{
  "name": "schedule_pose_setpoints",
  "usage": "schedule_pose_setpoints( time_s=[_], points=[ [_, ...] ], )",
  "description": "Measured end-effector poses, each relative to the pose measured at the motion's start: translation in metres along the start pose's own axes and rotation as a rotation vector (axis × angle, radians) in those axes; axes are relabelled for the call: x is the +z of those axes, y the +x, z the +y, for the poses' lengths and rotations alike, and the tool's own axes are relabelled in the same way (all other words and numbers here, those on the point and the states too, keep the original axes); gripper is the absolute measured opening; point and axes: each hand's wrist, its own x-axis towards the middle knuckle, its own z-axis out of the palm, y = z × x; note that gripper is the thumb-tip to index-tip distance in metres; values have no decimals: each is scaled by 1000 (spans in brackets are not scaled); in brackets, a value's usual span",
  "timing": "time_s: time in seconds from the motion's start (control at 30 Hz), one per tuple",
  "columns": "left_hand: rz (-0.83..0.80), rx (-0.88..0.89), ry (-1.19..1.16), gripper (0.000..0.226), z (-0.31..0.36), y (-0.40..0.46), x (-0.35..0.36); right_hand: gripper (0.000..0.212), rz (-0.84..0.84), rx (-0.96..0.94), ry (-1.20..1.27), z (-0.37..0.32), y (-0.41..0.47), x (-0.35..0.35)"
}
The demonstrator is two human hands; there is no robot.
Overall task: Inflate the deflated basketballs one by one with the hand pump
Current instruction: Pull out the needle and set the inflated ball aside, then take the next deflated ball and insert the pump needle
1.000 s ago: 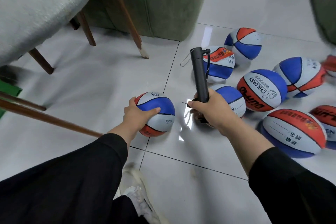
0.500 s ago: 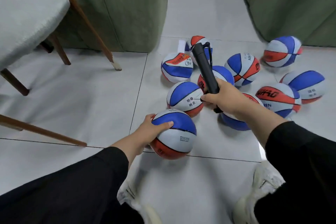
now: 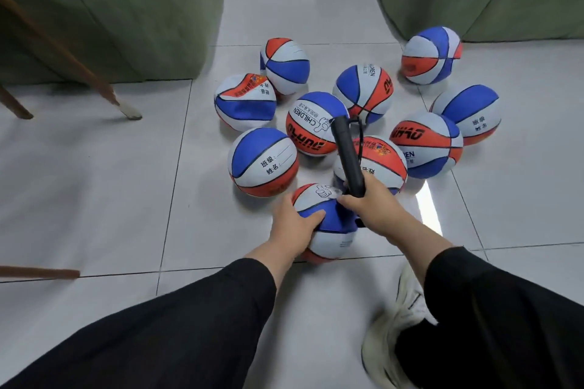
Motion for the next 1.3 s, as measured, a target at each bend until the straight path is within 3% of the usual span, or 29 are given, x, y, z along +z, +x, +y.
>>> schedule_pose_setpoints(
  time_s=[0.17,0.27,0.37,0.5,0.67,0.77,0.93,1.03,1.3],
  points=[
    [130,51,138,65,-5,5,-15,27,17,-54,-61,5,19,6],
    [29,111,320,75,-6,7,-22,24,-34,-87,-134,-2,28,4],
    [38,163,440,77,-1,11,-30,25,-71,-113,-162,-17,39,-1],
    [6,209,644,67,14,16,-37,27,-110,-151,-172,-43,56,-6],
    [-52,398,909,52,35,21,-39,23,-90,-189,-97,-74,79,0],
    [-15,409,835,38,51,27,-43,25,-101,-196,-81,-96,95,3],
    [277,333,642,27,93,69,-89,20,-117,-233,-77,-136,129,4],
    [374,238,579,27,111,107,-129,21,-115,-262,-27,-154,153,7],
    [280,-208,246,63,127,200,-179,24,-152,-239,40,-171,211,26]
  ],
)
